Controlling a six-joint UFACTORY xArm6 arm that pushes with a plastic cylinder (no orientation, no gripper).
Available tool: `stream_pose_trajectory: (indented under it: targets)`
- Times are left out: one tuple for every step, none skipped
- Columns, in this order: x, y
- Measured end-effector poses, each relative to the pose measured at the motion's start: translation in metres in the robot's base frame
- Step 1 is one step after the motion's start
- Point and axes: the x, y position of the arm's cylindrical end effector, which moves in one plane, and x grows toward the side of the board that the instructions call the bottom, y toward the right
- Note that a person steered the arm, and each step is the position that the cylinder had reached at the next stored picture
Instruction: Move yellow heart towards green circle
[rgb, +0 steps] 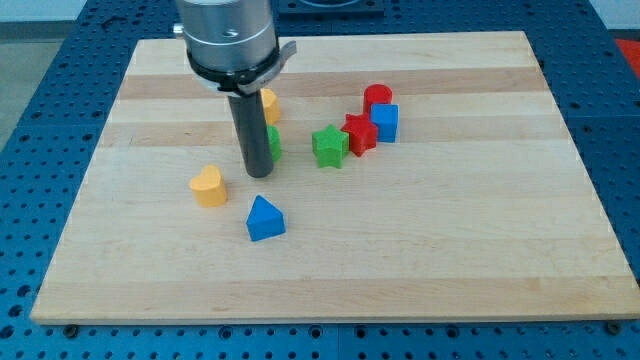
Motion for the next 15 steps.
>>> stream_pose_trajectory:
  targets:
    - [-0.026, 0.001]
    - [-0.048, 0.003]
    - [-0.048, 0.003]
    - [-0.031, 0.001]
    - [-0.008, -0.007]
    - [0.006, -0.018]
    - [-0.012, -0.027]
    - [-0.036, -0.049]
    - [-0.038, -0.105]
    - [-0.01, -0.156]
    - [-0.002, -0.16]
    - [0.047, -0.145]
    - [0.084, -0.123]
    - [0.089, -0.089]
    - [0.074, -0.06]
